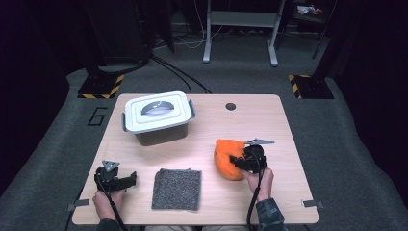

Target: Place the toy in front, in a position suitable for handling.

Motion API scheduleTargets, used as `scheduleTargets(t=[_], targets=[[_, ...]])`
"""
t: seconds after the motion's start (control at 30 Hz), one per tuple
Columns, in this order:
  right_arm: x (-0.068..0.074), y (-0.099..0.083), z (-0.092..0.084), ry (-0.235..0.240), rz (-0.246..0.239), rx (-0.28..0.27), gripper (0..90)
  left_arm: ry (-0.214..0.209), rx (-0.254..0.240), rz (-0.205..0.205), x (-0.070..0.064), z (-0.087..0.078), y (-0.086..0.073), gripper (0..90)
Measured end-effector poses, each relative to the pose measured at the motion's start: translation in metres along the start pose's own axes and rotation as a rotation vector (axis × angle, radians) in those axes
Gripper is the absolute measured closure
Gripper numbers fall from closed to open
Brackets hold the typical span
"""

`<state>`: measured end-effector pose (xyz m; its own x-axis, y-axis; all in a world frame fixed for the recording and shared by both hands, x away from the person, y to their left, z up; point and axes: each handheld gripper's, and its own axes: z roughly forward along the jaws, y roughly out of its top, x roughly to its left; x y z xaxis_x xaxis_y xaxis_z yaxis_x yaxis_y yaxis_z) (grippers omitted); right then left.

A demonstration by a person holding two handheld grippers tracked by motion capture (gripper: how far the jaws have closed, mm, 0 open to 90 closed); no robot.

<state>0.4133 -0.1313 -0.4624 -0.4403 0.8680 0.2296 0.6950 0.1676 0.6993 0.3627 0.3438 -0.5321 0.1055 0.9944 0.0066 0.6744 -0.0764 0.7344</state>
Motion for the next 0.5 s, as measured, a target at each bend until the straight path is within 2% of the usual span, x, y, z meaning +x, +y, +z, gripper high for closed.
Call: scheduleTargets(t=[0.03, 0.07, 0.23, 0.5], targets=[[-0.001, 0.001, -0.001, 0.014, -0.028, -0.012, 58.5, 0.001, -0.003, 0.002, 0.000, 0.000, 0.000, 4.7], [-0.001, 0.002, -0.002, 0.021, -0.027, -0.009, 58.4, 0.000, -0.001, -0.001, 0.000, 0.000, 0.000, 4.7], [-0.006, 0.006, -0.003, 0.062, -0.105, -0.011, 58.4, -0.005, -0.006, 0.003, 0.000, 0.000, 0.000, 5.6], [-0.009, 0.018, -0.006, 0.056, -0.197, -0.016, 57.9, -0.005, -0.006, 0.003, 0.000, 0.000, 0.000, 5.6]])
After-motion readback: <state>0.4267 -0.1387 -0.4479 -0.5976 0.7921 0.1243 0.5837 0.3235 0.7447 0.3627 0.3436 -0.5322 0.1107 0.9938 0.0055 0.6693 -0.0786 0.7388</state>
